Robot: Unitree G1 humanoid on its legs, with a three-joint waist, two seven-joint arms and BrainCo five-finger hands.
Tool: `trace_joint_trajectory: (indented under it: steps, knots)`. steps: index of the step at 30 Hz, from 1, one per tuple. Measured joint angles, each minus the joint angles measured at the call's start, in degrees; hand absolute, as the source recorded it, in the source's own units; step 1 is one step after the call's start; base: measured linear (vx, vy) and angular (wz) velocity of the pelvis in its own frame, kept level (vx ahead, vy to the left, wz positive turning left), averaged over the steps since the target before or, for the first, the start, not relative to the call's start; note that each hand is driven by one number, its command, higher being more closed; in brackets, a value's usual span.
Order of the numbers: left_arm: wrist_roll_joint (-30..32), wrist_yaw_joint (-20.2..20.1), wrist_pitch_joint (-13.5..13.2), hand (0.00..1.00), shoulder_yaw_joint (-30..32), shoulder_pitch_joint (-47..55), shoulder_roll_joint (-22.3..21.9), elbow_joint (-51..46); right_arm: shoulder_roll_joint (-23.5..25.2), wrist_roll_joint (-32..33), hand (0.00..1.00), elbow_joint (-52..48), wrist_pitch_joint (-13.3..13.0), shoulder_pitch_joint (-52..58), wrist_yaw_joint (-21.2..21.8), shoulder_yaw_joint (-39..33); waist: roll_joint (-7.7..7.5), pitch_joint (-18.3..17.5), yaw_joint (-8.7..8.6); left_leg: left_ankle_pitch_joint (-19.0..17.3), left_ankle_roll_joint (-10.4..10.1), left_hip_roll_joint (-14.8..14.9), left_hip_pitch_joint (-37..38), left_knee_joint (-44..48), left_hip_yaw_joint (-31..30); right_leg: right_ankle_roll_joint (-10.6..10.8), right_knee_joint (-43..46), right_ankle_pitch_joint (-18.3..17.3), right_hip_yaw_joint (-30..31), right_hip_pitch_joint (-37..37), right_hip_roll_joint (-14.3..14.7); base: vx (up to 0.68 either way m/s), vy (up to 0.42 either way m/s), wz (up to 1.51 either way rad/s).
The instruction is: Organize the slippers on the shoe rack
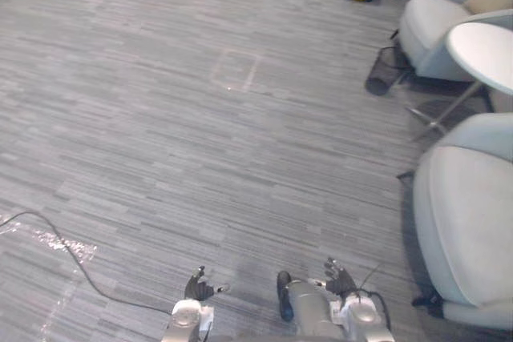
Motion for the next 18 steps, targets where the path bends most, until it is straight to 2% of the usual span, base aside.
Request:
trace_joint_trajectory:
  steps: [1, 2, 3, 5, 6, 7, 8, 9, 10, 11, 12, 13, 14, 16, 17, 18]
  knots:
    - [0.0, 0.0, 0.0, 0.00, 1.7, 0.4, -1.0, -0.1, 0.1, 0.0, 0.00, -0.2, 0.1, 0.5, 0.0, 0.0, 0.00, 0.1, -0.11, 0.7, -1.3, 0.9, -3.5, 10.5, 0.4, -0.3, -1.1, -1.5, -1.0, 3.2, -0.3, 0.40, -0.141, 0.51]
    - [0.0, 0.0, 0.0, 0.00, 2.8, 0.7, -1.6, -0.3, 0.5, 0.0, 0.00, -1.5, 0.3, 1.5, 0.0, 0.0, 0.15, 0.3, 0.04, 2.8, -4.6, 2.5, -7.4, 22.0, 0.9, -0.8, -2.7, -2.2, -2.0, 6.5, -0.4, 0.49, -0.148, 0.52]
    - [0.0, 0.0, 0.0, 0.00, 3.7, 1.4, -2.0, -1.4, 0.7, 0.0, 0.00, -3.4, 0.4, 2.8, -0.1, 0.1, 0.14, 0.7, 0.32, 3.5, -6.2, 5.4, -11.9, 33.1, 3.0, -1.3, -4.6, -3.3, -2.8, 10.2, 0.1, 0.47, -0.110, 0.36]
    - [-0.1, 0.0, -0.1, 0.00, 5.8, 2.6, -2.1, -4.6, 1.9, 0.1, 0.00, -4.8, 0.2, 4.2, -0.2, 0.0, -0.72, 1.3, 1.53, 2.2, -4.0, 13.4, -18.7, 46.9, 9.7, -1.9, -8.9, -5.2, -4.1, 18.5, 1.1, 0.49, -0.099, 0.27]
    - [-0.1, -0.1, -0.1, 0.00, 5.7, 2.6, -1.9, -5.3, 2.1, 0.1, 0.00, -4.7, 0.2, 4.5, -0.2, 0.1, -1.54, 1.3, 1.87, 1.8, -3.2, 14.8, -21.0, 46.7, 11.5, -1.8, -10.6, -5.6, -4.3, 20.5, 0.9, 0.39, -0.039, 0.19]
    - [-0.1, -0.1, -0.2, 0.00, 5.7, 2.4, -1.9, -5.8, 2.2, 0.1, 0.00, -4.3, 0.2, 4.4, -0.2, 0.0, -1.68, 1.0, 2.15, 1.1, -2.2, 15.1, -24.4, 42.8, 13.1, -1.5, -13.0, -5.8, -4.3, 23.2, 0.2, 0.30, 0.013, 0.05]
    - [-0.1, -0.1, -0.2, 0.00, 5.6, 2.2, -1.8, -5.8, 2.1, 0.1, 0.00, -4.2, 0.3, 4.1, -0.3, 0.0, -1.65, 1.0, 2.41, 0.8, -1.8, 14.7, -25.8, 39.8, 13.4, -1.2, -13.8, -5.9, -4.3, 24.3, -0.3, 0.40, 0.072, -0.03]
    - [0.0, -0.1, -0.2, 0.00, 5.3, 1.9, -1.6, -5.9, 2.0, 0.1, 0.00, -3.9, 0.3, 3.4, -0.3, -0.1, -1.68, 1.1, 2.43, 1.1, -1.7, 12.8, -28.2, 30.5, 14.0, -0.2, -15.2, -6.3, -4.1, 26.3, -1.9, 0.45, 0.143, -0.06]
    - [0.0, -0.1, -0.2, 0.00, 4.8, 1.6, -1.4, -5.9, 1.8, 0.0, 0.00, -3.1, 0.3, 3.3, -0.3, -0.1, -1.75, 1.1, 2.64, 3.5, -2.0, 10.4, -29.8, 19.6, 13.7, 0.8, -17.0, -6.8, -4.1, 28.1, -3.6, 0.47, 0.178, -0.07]
    - [0.0, -0.1, -0.2, 0.00, 4.6, 1.5, -1.4, -5.9, 1.7, 0.0, 0.00, -2.8, 0.3, 3.3, -0.3, -0.1, -1.71, 1.1, 2.80, 5.2, -2.3, 9.6, -30.1, 15.4, 13.4, 1.3, -17.6, -7.1, -4.0, 28.6, -4.0, 0.60, 0.288, -0.17]
    - [0.0, 0.0, -0.2, 0.00, 3.2, 1.4, -1.0, -5.8, 1.3, -0.2, 0.00, -0.8, 0.6, 3.1, -0.4, -0.2, -1.36, 1.0, 3.52, 15.2, -1.6, 7.4, -29.7, 7.8, 11.6, 2.7, -19.5, -7.7, -3.1, 30.8, -4.5, 0.53, 0.253, -0.03]
    - [0.0, 0.0, -0.2, 0.00, 2.8, 0.7, -0.3, -5.4, 1.7, -0.2, 0.00, 0.9, 1.0, 3.0, -0.6, -0.3, -2.11, 0.9, 3.52, 13.7, -0.8, 5.7, -29.3, 7.9, 11.8, 2.3, -19.9, -7.2, -2.4, 31.8, -6.0, 0.67, 0.298, 0.18]
    - [0.0, 0.0, -0.2, 0.00, 2.6, -0.3, 0.0, -5.1, 1.8, -0.3, 0.00, 0.8, 1.0, 2.9, -0.3, -0.2, -2.51, 0.7, 3.09, 11.7, 0.9, 4.8, -29.8, 9.0, 11.6, 3.2, -17.1, -5.0, -1.6, 30.2, -7.0, 0.57, 0.259, 0.30]
    - [0.1, -0.2, 0.0, 0.00, 2.5, 0.0, 0.4, -4.0, 2.1, -1.3, 0.00, 0.8, 1.0, 2.9, -0.2, -0.5, -3.77, 0.4, 2.86, 9.3, 2.8, 3.3, -28.3, 11.1, 11.7, 5.5, -6.5, -2.6, 1.4, 26.9, -8.6, 0.64, 0.304, 0.27]
    - [0.1, -0.2, 0.0, 0.00, 2.1, 0.1, 0.6, -3.9, 2.2, -2.0, 0.00, 0.9, 1.0, 3.0, -0.2, -0.9, -4.29, 0.5, 2.65, 8.1, 3.1, 2.5, -26.6, 10.9, 11.7, 6.8, -0.7, -0.9, 2.3, 25.3, -9.2, 0.59, 0.261, 0.25]
    - [0.2, -0.2, 0.0, 0.00, 0.9, 0.1, 1.2, -3.4, 2.4, -2.4, 0.00, 1.2, 1.0, 2.9, 0.0, -1.4, -5.18, 0.8, 2.43, 6.1, 3.1, 1.0, -22.0, 8.3, 11.7, 8.3, 11.8, 5.5, 3.6, 21.2, -10.4, 0.59, 0.236, 0.14]
